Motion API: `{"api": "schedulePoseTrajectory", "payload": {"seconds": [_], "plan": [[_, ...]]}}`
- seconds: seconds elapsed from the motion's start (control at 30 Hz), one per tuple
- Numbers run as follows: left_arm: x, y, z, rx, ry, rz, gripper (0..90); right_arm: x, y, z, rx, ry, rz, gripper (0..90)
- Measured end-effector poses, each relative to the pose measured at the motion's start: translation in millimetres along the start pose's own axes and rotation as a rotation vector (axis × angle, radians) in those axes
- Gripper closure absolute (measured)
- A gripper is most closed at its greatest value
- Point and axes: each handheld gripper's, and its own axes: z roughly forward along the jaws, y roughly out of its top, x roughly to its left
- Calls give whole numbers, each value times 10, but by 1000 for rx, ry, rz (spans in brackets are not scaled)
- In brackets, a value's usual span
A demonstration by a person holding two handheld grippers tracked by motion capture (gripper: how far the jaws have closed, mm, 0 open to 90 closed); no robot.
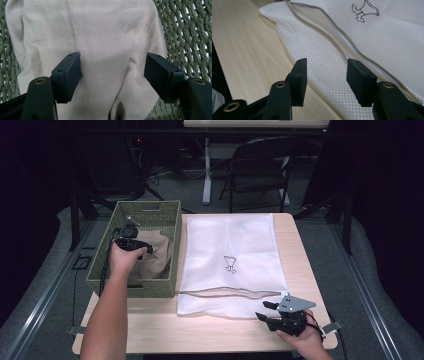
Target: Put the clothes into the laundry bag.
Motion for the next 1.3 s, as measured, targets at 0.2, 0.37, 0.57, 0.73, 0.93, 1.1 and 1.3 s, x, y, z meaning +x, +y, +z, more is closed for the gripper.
{"api": "schedulePoseTrajectory", "payload": {"seconds": [0.2,0.37,0.57,0.73,0.93,1.1,1.3], "plan": [[0,23,117,45,52,10,267,-2,-1,2,4,5,-1,507],[20,26,223,80,80,10,255,1,-1,5,6,17,-7,507],[33,30,323,121,104,13,244,7,-2,5,3,22,-13,507],[45,38,385,141,120,3,242,1,-3,-2,3,21,-9,507],[114,57,449,186,110,-18,217,0,-12,10,11,24,-13,507],[145,67,494,211,92,-41,185,4,-12,5,11,37,-26,507],[160,74,521,214,91,-48,156,7,-13,7,11,34,-28,507]]}}
